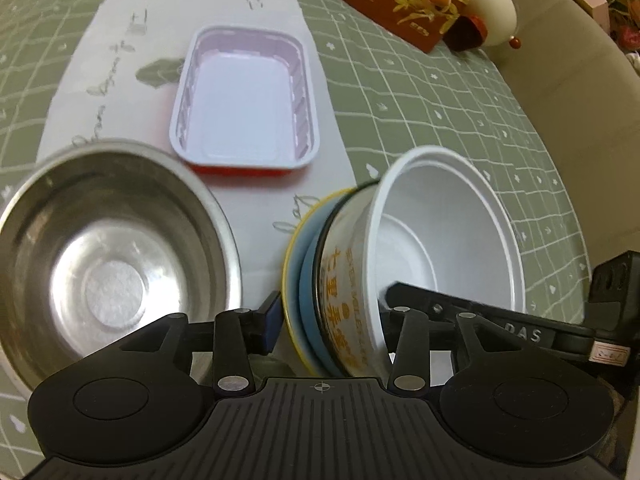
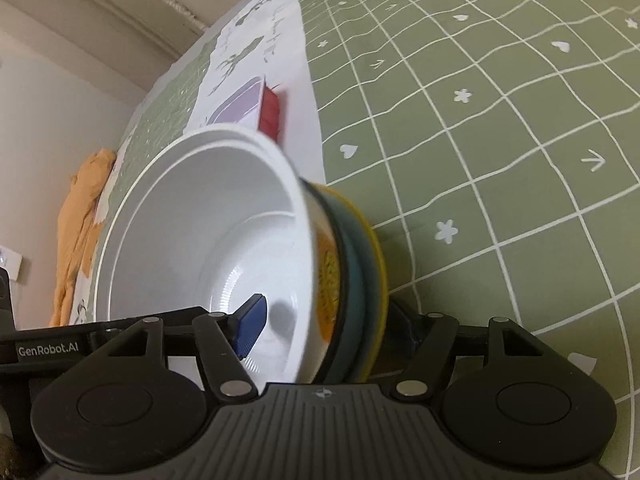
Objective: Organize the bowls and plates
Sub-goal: 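Grip the rims of the nested bowl stack with both grippers and lift, then hold the bowl stack raised with both grippers, carrying it toward the steel bowl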
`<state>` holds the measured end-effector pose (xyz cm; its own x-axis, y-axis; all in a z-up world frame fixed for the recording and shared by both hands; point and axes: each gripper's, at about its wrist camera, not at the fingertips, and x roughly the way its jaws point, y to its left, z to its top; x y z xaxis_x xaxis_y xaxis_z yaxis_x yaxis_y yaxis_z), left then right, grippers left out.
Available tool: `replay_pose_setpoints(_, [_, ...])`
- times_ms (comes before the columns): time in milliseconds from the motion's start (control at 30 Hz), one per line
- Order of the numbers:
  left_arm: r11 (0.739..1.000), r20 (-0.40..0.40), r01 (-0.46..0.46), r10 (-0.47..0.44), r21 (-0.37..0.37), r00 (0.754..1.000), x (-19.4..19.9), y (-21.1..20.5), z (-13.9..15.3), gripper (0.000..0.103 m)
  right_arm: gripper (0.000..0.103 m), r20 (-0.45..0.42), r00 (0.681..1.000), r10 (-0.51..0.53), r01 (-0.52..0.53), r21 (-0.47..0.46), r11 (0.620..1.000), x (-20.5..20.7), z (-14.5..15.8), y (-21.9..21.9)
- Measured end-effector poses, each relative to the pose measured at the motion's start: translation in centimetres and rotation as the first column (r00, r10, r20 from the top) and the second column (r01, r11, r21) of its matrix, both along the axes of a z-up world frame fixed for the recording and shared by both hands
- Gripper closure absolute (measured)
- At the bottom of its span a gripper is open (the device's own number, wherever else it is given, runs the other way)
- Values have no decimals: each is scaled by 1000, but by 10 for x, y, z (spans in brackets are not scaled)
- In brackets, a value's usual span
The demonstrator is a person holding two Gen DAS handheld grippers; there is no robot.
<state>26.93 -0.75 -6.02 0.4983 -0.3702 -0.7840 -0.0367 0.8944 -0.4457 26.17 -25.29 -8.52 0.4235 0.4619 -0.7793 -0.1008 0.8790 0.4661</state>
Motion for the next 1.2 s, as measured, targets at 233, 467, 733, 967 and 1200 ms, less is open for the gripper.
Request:
replay_pose_setpoints(233, [999, 8, 1, -1, 43, 1000, 4, -9, -1, 58, 36, 7, 1000, 3, -3, 0, 1000, -3, 0, -1])
replay_pose_setpoints(467, [999, 3, 10, -10, 46, 1000, 8, -11, 2, 51, 36, 13, 1000, 1, -1, -13, 1000, -3, -2, 1])
replay_pose_setpoints(733, [997, 18, 30, -32, 71, 999, 12, -22, 6, 42, 36, 20, 1000, -12, 12, -9, 1000, -1, -2, -3])
replay_pose_setpoints(967, [994, 25, 34, -37, 102, 999, 11, -26, 6, 42, 36, 20, 1000, -11, 11, -3, 1000, 0, -4, -4])
replay_pose_setpoints(1200, [991, 30, 40, -45, 129, 999, 10, -29, 5, 42, 36, 11, 1000, -14, 14, 24, 1000, 0, -7, -6])
